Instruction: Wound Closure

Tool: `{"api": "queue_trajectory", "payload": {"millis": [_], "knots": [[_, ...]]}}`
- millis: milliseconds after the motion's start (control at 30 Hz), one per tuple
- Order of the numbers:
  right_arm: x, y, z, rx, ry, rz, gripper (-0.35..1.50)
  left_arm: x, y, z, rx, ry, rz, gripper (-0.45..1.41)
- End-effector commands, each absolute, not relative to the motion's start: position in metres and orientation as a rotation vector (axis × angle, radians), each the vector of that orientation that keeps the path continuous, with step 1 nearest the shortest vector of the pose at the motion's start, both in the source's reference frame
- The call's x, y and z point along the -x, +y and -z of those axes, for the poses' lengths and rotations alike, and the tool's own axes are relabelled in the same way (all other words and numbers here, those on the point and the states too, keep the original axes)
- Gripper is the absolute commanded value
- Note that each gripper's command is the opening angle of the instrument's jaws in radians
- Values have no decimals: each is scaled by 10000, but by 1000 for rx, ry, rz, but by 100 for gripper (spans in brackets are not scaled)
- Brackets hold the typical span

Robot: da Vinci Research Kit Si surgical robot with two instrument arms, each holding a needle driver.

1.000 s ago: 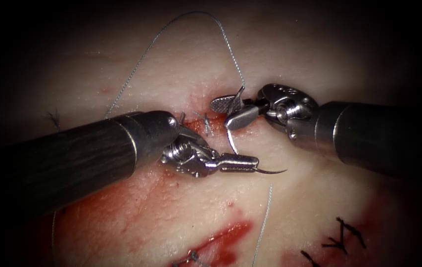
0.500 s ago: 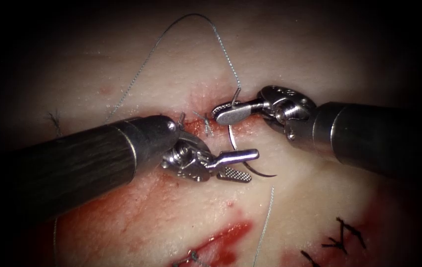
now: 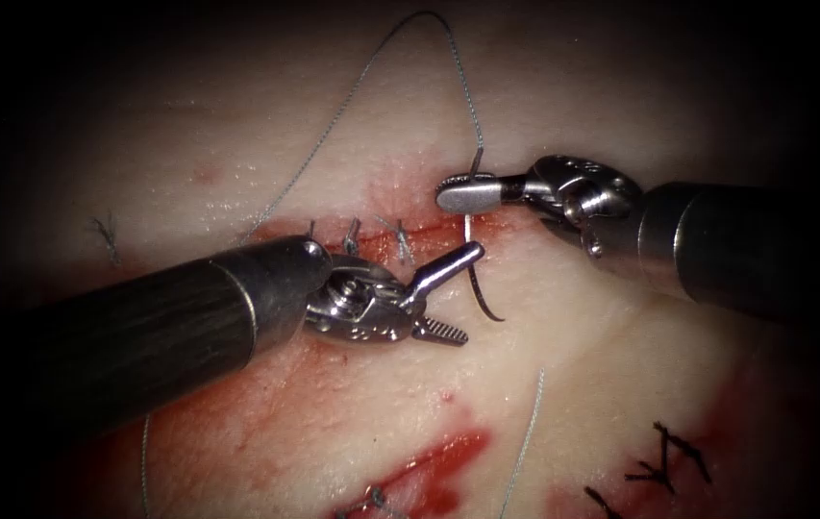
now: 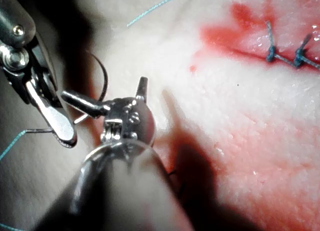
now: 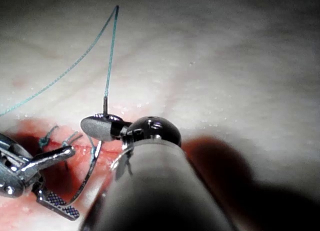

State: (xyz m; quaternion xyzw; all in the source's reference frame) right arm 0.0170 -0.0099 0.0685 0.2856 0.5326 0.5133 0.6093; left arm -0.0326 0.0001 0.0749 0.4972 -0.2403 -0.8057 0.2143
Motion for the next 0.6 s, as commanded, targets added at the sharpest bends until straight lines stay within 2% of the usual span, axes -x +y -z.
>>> {"api": "queue_trajectory", "payload": {"millis": [33, 233, 400, 533, 600], "knots": [[-180, -94, -688, -652, 1229, -1190, -35, 331, 10, -754, -1389, -657, 2273, 120], [-183, -93, -687, -625, 1215, -1215, -35, 335, 3, -750, -1475, -592, 2355, 106], [-184, -93, -685, -614, 1220, -1230, -35, 340, -2, -749, -1482, -585, 2378, 105], [-185, -93, -683, -613, 1224, -1234, -35, 342, -2, -753, -1483, -586, 2382, 86], [-186, -93, -683, -612, 1224, -1236, -35, 343, -2, -753, -1481, -587, 2384, 63]]}}
